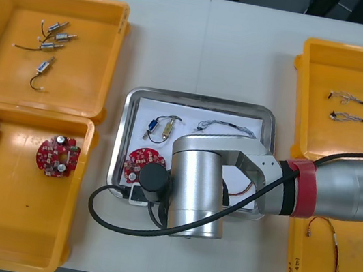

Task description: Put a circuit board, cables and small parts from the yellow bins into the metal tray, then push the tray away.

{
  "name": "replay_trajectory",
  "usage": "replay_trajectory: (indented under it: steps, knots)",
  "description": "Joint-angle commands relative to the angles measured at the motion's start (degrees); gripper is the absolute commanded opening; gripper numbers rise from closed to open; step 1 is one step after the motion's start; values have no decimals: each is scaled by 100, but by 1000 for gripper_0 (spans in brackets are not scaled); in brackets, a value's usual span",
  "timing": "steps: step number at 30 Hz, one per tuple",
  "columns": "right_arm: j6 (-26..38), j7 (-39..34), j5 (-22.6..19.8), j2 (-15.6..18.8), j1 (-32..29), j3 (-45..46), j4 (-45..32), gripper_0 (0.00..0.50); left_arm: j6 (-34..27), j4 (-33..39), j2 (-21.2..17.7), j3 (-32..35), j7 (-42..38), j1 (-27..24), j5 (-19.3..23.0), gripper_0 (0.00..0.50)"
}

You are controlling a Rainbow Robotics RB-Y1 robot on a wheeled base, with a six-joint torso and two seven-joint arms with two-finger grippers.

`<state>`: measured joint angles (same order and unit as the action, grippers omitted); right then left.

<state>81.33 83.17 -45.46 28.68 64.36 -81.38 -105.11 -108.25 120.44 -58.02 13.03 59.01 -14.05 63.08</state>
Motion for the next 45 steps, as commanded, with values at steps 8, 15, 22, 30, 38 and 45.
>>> replay_trajectory:
  steps: [8, 15, 22, 30, 38, 45]
  knots:
    - [6, -362, 151, -12, -28, -63, -405, 500, 49, 155, -263, 173, 357, 86, 46, 500]
    - [6, -362, 178, 41, -28, -63, -414, 500, 49, 155, -263, 173, 357, 86, 46, 500]
    - [6, -371, 204, 68, -37, -63, -414, 500, 49, 155, -263, 173, 357, 86, 46, 500]
    - [-3, -371, 345, 76, -37, -168, -414, 500, 49, 155, -263, 173, 357, 86, 46, 500]
    - [6, -380, 301, 94, -37, -186, -432, 500, 49, 155, -263, 173, 357, 86, 46, 500]
    - [6, -389, 301, 94, -37, -186, -432, 469, 49, 155, -263, 173, 357, 86, 46, 500]
